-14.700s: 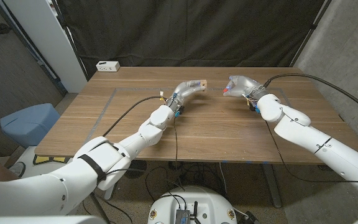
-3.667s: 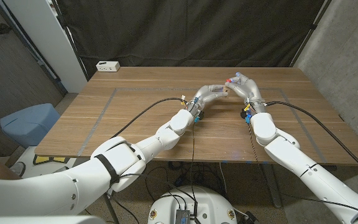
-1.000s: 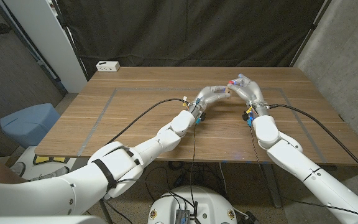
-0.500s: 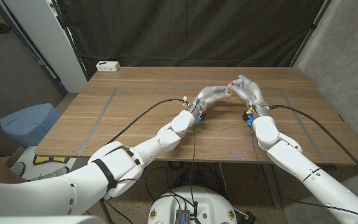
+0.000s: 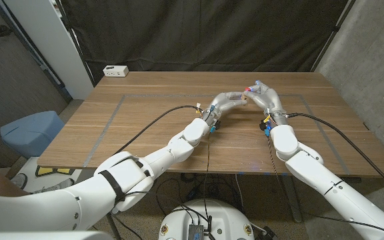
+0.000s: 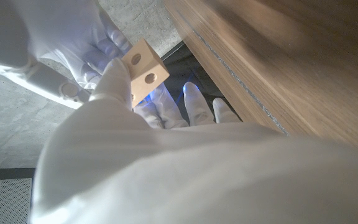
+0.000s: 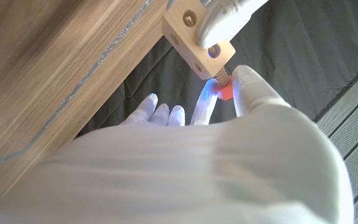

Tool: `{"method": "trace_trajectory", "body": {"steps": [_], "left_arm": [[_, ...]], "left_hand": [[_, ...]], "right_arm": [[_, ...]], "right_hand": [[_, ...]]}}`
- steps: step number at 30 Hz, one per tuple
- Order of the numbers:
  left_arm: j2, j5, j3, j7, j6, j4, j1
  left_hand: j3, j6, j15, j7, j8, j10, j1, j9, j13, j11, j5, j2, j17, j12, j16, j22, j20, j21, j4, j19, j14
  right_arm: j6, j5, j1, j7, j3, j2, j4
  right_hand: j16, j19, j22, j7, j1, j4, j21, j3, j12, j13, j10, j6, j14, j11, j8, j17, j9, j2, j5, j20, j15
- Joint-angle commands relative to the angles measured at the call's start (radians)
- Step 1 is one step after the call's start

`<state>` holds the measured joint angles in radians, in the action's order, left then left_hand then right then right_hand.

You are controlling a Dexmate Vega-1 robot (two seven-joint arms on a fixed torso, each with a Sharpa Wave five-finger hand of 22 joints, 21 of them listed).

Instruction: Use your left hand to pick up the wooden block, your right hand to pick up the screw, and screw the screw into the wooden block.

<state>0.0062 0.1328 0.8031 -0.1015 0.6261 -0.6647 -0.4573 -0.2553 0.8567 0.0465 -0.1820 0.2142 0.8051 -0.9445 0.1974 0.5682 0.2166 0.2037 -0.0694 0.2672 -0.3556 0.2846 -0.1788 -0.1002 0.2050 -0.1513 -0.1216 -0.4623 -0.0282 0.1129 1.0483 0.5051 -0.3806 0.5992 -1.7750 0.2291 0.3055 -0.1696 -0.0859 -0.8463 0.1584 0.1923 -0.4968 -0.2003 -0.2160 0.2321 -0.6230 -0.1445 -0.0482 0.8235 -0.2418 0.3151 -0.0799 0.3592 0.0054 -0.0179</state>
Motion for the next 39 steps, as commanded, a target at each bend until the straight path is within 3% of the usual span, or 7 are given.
{"method": "trace_trajectory", "body": {"steps": [1,39], "left_arm": [[0.007,-0.002,0.0,-0.002,-0.006,-0.017,-0.006],[-0.004,0.002,0.0,0.001,-0.005,0.004,0.002]], "left_hand": [[-0.007,0.011,0.118,0.002,0.005,0.006,-0.006,0.006,0.005,0.0,0.005,-0.013,0.002,-0.002,-0.001,-0.006,0.002,0.003,0.004,-0.008,-0.01],[-0.008,0.007,0.117,0.004,0.003,0.006,-0.007,0.006,0.008,0.0,0.005,-0.015,0.003,0.001,-0.003,-0.006,0.001,0.004,0.004,-0.01,-0.011]], "right_arm": [[-0.001,0.003,0.002,0.004,-0.002,-0.006,0.004],[-0.002,0.008,0.003,-0.01,-0.003,0.004,0.01]], "right_hand": [[0.001,0.007,-0.003,-0.003,0.001,0.001,0.002,0.005,-0.002,-0.005,-0.004,0.005,-0.005,0.004,0.006,-0.001,0.002,0.008,0.01,-0.001,0.002],[-0.002,0.003,-0.003,-0.006,0.012,0.0,0.001,0.009,0.001,-0.005,-0.013,0.043,-0.001,0.012,0.0,0.0,-0.008,0.0,0.012,0.001,0.005]]}}
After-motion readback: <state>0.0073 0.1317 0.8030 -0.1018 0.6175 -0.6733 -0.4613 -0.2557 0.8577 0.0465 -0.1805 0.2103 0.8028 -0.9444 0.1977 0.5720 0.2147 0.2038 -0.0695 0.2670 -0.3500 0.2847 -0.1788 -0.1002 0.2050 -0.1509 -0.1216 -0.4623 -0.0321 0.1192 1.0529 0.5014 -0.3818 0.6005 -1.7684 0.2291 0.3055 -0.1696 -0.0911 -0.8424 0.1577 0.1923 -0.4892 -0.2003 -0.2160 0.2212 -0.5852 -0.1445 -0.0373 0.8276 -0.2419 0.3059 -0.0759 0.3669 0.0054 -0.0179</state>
